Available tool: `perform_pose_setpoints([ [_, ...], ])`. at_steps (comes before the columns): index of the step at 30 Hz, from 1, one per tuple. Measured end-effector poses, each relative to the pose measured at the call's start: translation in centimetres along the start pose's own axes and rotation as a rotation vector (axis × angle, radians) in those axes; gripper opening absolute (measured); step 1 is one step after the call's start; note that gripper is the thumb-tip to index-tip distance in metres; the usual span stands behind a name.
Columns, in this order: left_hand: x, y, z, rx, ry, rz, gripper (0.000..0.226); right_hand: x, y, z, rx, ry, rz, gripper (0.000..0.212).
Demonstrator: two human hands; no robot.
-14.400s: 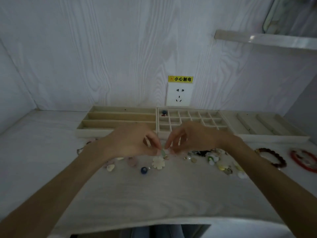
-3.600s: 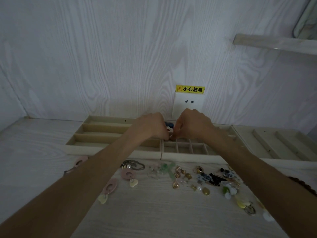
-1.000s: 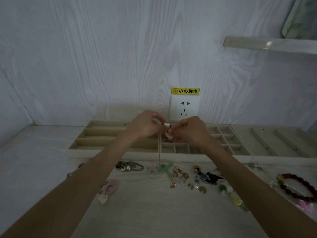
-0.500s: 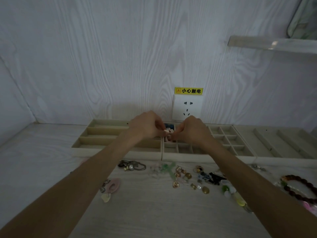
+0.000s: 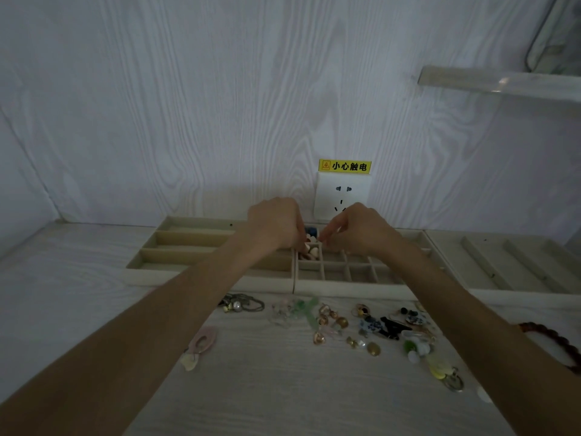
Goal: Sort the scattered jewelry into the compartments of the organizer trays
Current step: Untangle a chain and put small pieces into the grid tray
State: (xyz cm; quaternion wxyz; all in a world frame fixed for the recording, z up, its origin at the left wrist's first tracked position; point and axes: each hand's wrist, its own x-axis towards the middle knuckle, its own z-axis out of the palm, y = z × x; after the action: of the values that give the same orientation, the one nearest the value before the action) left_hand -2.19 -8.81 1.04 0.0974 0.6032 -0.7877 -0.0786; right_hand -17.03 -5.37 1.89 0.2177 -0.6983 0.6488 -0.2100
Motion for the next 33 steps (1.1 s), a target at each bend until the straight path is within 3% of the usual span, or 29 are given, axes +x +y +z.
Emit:
perform_pose_setpoints([
  [5, -0.3, 0.5, 0.0, 0.067, 0.030, 0.002, 0.039, 0.2, 0.2, 0.4, -0.008, 0.011, 0.020, 0.011],
  [12, -0.8, -0.3, -0.4, -0.109, -0.064, 0.028, 0.030, -0.2, 0.4, -0.4, 0.001, 0.008, -0.037, 0.012],
  [15, -1.4, -0.5, -1.2, -0.103, -0.052, 0.051, 0.033, -0.7, 0.2, -0.6, -0.099, -0.035, -0.124, 0.023],
  [18, -2.7, -1.1, -2.0, -0.004, -0.029, 0.175, 0.031, -1.2, 0.7, -0.7, -0.350, -0.074, -0.241, 0.037],
  [22, -3.8, -1.7, -1.9, 0.329, -0.060, 0.356, 0.039, -1.9, 1.2, -0.8, -0.541, -0.139, -0.253, 0.050],
  [33, -4.1, -1.5, -0.5, 0.454, -0.043, 0.369, 0.043, -2.3, 0.8, 0.5, -0.662, -0.216, -0.237, 0.052],
])
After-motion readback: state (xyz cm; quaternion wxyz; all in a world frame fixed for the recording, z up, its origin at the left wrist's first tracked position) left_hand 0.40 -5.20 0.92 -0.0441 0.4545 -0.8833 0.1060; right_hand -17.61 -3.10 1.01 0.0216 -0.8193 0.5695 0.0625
